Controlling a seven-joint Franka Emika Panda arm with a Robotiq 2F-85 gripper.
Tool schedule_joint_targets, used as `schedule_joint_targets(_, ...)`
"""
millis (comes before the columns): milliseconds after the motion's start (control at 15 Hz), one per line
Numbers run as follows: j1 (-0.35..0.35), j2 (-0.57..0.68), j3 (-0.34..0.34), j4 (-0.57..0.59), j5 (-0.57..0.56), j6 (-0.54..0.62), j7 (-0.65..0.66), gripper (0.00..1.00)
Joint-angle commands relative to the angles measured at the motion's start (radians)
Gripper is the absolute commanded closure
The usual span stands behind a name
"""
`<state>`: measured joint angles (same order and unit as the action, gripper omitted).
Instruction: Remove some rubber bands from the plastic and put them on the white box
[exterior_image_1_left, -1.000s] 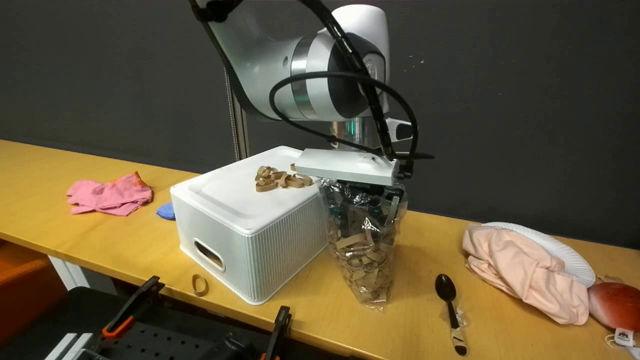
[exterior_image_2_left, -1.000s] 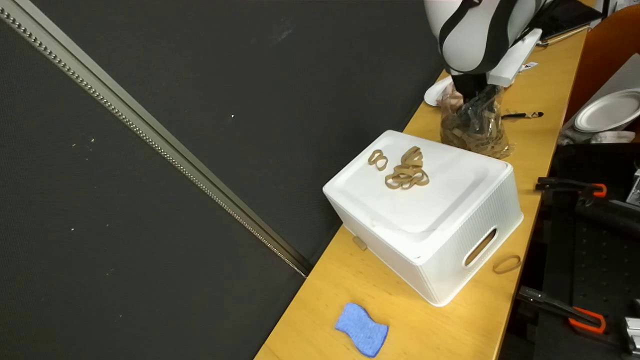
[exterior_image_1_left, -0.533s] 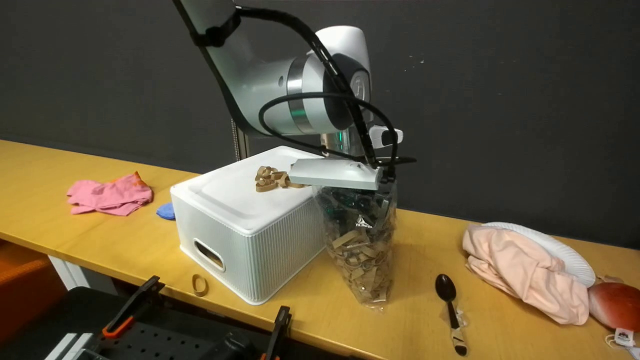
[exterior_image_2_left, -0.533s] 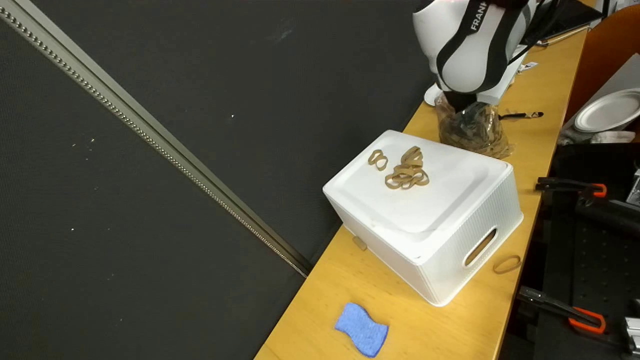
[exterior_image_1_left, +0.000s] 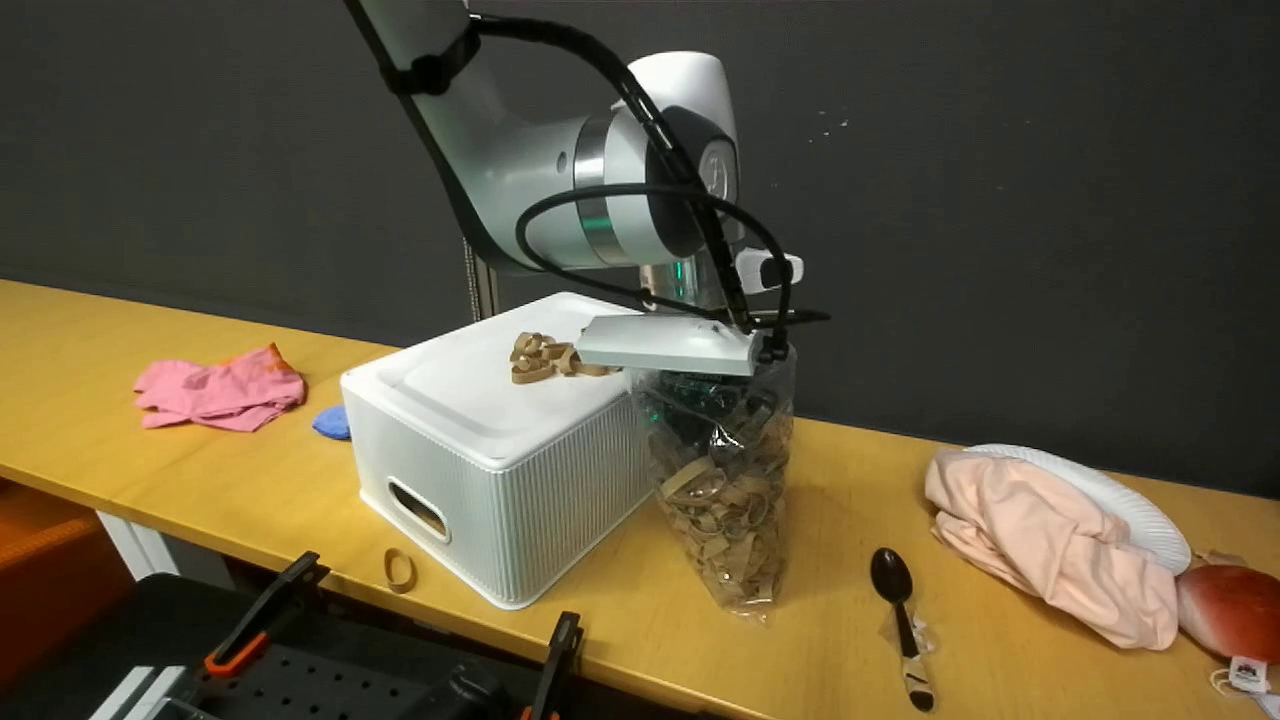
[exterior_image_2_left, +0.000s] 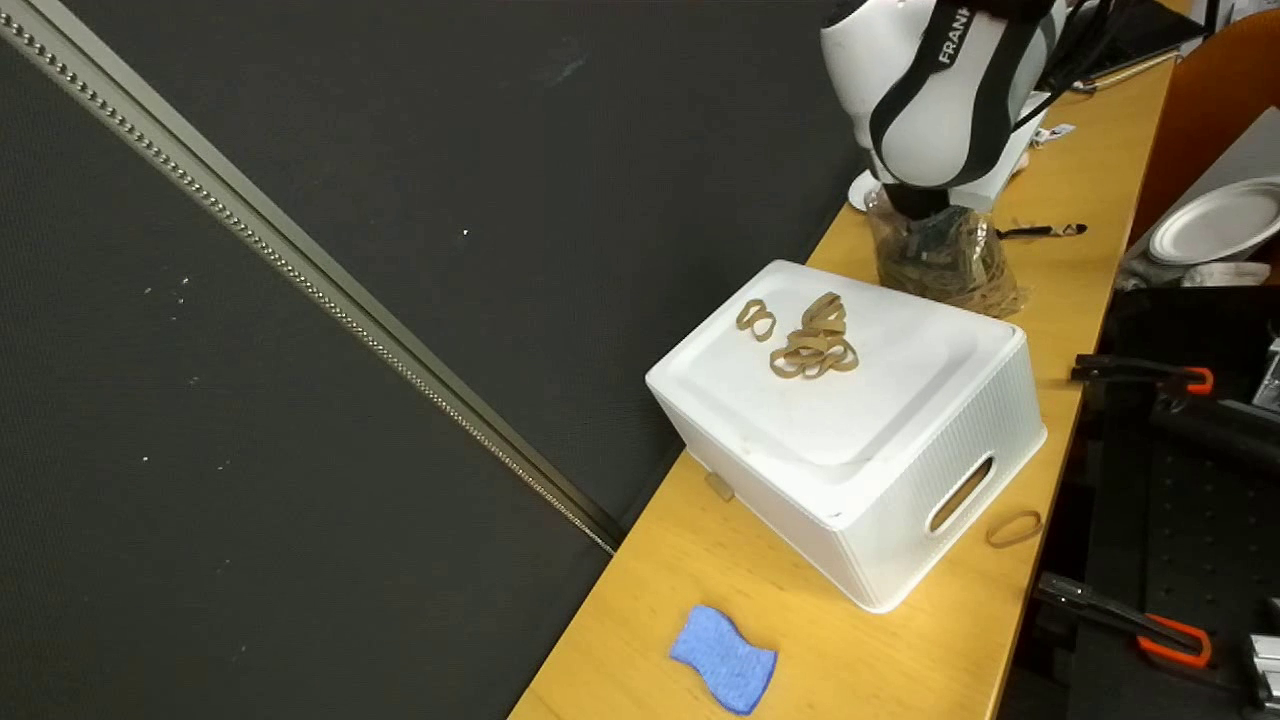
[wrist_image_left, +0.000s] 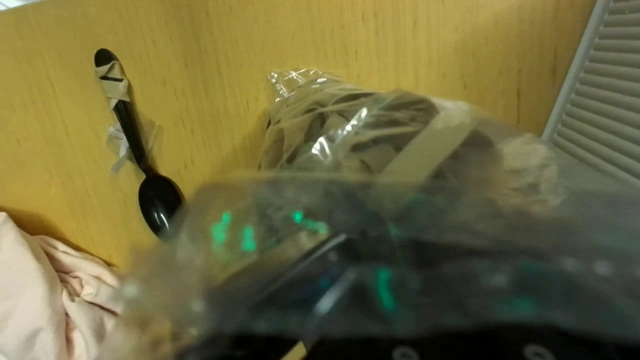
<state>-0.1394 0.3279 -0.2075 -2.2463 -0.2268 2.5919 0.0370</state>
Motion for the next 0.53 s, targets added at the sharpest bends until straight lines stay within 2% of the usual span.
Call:
schedule_joint_targets(0,0.013,-0.065,-0.025,-0.022,-0.037,-0.002,0.014,0.98)
schedule_joint_targets(467,0.003,-0.175,-0.031,-0.021,-0.078,-0.017,0.012,0.98)
